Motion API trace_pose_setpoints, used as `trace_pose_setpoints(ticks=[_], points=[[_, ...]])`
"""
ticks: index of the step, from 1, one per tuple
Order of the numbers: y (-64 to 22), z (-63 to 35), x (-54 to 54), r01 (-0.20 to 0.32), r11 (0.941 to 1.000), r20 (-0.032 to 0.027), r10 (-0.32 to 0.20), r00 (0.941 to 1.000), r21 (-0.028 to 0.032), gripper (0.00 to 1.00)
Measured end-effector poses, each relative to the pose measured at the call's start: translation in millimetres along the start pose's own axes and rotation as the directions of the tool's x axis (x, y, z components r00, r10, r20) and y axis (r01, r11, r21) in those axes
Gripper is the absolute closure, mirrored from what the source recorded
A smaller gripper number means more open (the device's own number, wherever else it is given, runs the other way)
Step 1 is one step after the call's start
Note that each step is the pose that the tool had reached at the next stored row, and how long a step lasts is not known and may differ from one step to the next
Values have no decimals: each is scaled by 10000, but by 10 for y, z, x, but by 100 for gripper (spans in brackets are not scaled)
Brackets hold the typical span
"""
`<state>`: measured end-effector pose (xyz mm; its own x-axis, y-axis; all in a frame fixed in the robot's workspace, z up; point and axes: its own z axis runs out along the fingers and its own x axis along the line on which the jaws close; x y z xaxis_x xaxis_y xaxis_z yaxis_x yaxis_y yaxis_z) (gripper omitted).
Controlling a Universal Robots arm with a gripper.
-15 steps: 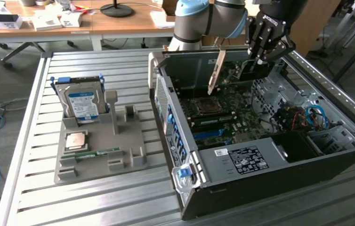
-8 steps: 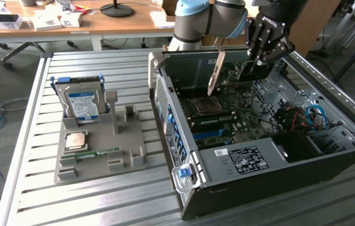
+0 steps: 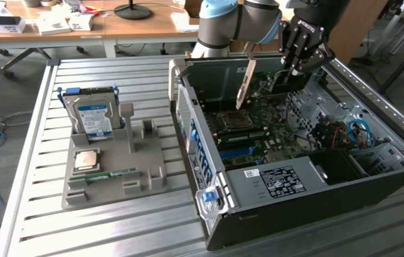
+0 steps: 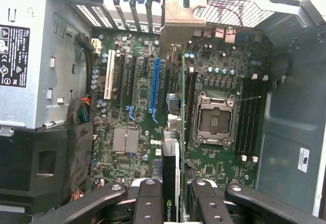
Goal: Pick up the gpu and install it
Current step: 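Insert the gpu into the slot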
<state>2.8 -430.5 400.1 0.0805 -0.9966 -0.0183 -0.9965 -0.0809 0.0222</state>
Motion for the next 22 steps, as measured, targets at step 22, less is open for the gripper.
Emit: trace_pose_setpoints(ticks=[22], points=[[-1,56,1,0,10000,3,0,10000,0,74]])
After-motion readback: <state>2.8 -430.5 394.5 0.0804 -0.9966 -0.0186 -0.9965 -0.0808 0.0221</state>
